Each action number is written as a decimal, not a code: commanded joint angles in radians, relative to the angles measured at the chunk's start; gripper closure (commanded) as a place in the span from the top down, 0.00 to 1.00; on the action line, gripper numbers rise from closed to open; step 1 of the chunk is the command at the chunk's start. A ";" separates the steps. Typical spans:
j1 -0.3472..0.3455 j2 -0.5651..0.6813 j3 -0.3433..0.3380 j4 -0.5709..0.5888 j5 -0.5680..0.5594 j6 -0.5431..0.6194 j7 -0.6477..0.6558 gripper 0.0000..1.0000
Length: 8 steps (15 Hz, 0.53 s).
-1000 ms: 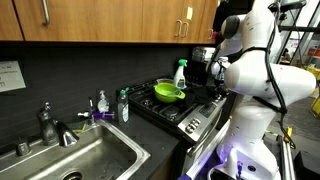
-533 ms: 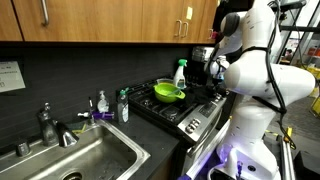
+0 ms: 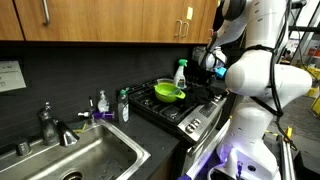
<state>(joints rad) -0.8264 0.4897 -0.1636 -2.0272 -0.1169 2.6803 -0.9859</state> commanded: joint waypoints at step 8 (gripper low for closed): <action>0.122 -0.151 -0.104 -0.146 -0.054 -0.005 0.079 0.74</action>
<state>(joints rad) -0.7277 0.3601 -0.2337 -2.1500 -0.1531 2.6837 -0.9335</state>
